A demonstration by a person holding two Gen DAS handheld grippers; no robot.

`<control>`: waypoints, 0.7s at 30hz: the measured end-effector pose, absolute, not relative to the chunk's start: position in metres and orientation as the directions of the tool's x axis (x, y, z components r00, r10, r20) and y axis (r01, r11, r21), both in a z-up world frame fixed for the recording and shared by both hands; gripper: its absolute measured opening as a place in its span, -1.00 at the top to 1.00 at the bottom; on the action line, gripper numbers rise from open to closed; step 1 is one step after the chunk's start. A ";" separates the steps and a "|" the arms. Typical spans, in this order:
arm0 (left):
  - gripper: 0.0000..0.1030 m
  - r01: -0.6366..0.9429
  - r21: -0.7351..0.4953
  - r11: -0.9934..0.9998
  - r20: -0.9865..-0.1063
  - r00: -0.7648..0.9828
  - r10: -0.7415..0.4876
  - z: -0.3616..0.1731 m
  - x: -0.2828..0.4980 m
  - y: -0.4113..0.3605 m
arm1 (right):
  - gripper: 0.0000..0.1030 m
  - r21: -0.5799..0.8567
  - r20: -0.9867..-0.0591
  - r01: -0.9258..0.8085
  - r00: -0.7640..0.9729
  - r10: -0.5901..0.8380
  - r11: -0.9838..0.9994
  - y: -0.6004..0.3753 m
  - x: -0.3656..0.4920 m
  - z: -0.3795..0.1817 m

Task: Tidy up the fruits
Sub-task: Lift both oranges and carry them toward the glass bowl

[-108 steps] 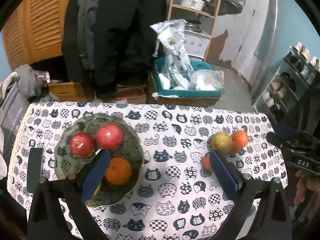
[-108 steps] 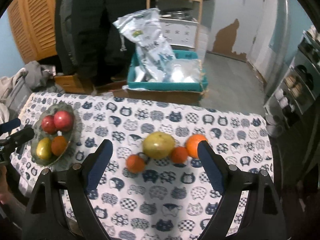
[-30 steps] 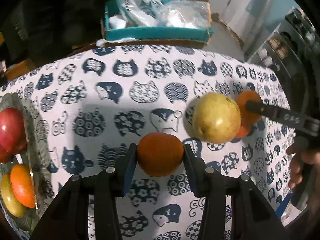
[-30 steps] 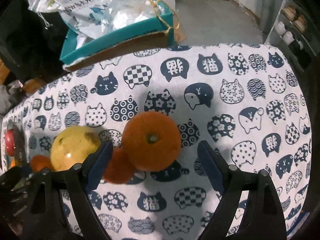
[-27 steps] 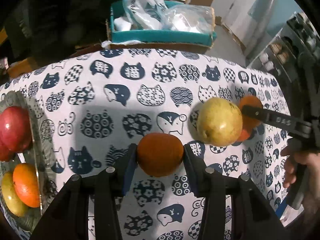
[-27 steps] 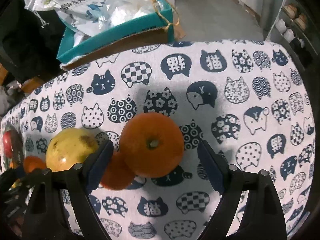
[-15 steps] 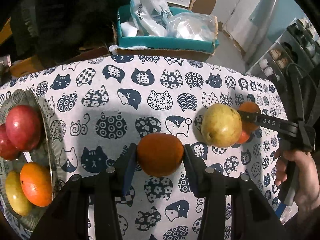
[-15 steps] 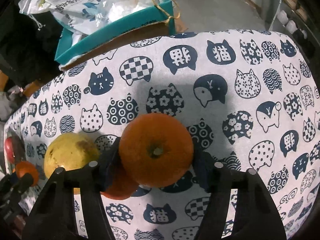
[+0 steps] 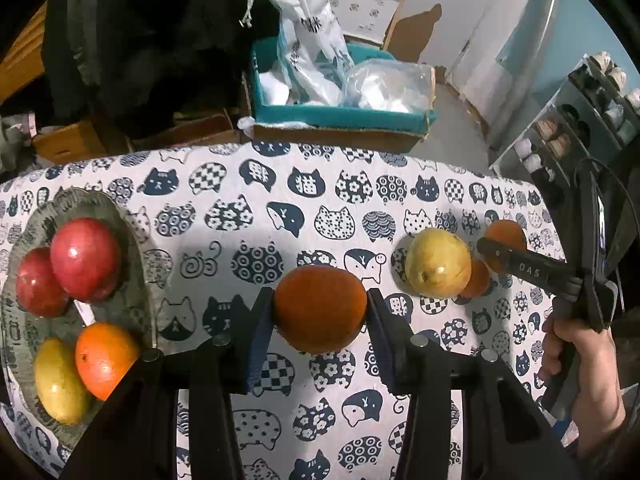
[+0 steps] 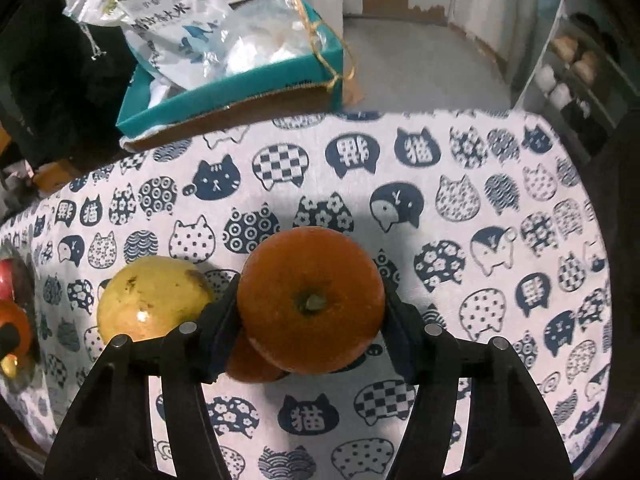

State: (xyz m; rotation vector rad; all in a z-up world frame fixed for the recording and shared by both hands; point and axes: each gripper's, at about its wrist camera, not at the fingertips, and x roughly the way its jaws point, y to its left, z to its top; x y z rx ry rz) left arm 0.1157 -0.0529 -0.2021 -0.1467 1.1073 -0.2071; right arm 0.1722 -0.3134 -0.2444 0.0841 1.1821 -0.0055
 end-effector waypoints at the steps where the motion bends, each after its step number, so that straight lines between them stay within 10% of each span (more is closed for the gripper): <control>1: 0.11 0.092 -0.219 0.971 -0.868 0.436 -0.237 -0.200 0.114 -0.051 | -0.23 0.051 -0.920 0.043 0.391 0.030 0.998 -0.311 0.170 -0.240; 21: 0.11 0.043 -0.181 0.983 -0.800 0.574 -0.173 -0.141 0.076 -0.003 | -0.22 -0.012 -0.842 -0.067 0.539 0.026 0.998 -0.250 0.126 -0.155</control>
